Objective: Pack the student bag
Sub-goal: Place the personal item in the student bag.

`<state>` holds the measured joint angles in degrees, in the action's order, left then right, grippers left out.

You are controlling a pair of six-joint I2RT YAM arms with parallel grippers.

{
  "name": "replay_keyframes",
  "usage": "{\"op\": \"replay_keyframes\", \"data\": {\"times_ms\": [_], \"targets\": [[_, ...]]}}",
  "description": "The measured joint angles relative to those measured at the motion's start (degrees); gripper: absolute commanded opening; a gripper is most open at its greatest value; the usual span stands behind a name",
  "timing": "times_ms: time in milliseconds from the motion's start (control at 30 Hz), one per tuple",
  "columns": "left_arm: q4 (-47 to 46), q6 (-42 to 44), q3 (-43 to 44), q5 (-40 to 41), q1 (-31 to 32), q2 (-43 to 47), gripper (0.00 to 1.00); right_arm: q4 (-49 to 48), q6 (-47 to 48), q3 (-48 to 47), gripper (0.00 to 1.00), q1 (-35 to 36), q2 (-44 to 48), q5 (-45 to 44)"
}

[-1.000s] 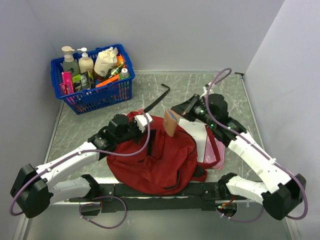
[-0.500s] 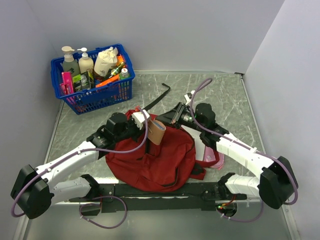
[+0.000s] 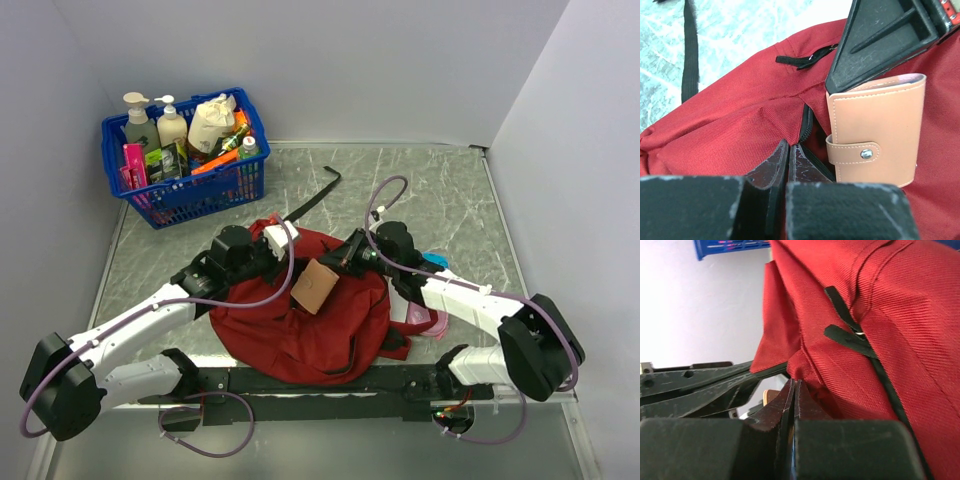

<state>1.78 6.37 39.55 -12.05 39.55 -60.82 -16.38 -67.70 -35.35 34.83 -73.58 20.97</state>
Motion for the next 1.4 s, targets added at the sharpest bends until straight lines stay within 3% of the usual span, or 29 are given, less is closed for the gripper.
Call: {"op": "replay_keyframes", "data": {"times_ms": [333, 633, 1100, 1133, 1167, 1267, 1400], "targets": [[0.0, 1.1, 0.0, -1.2, 0.2, 0.0, 0.01, 2.5, 3.5, -0.3, 0.0, -1.5, 0.8, -1.8], [0.3, 3.8, 0.0, -2.1, 2.4, 0.0, 0.01, 1.2, 6.3, 1.1, 0.0, -8.2, 0.7, 3.9], [1.5, 4.4, 0.0, 0.1, 4.2, -1.3, 0.01, -0.8, 1.7, -4.4, 0.0, -3.1, -7.3, 0.5], [1.5, 4.4, 0.0, 0.3, 4.2, -1.3, 0.01, -0.7, 1.4, -5.5, 0.09, -2.9, -7.8, 0.7], [1.5, 4.4, 0.0, 0.4, 4.2, -1.3, 0.01, -0.5, 1.5, -6.1, 0.36, -2.8, -8.1, 0.8], [1.4, 4.3, 0.0, 0.3, 4.2, -1.3, 0.01, 0.7, 2.7, -7.5, 0.69, -2.3, -8.2, 0.6], [0.7, 3.9, 0.0, -0.8, 4.8, -1.3, 0.01, 0.2, 5.3, -5.7, 0.79, -2.9, -6.4, 0.8]]}}
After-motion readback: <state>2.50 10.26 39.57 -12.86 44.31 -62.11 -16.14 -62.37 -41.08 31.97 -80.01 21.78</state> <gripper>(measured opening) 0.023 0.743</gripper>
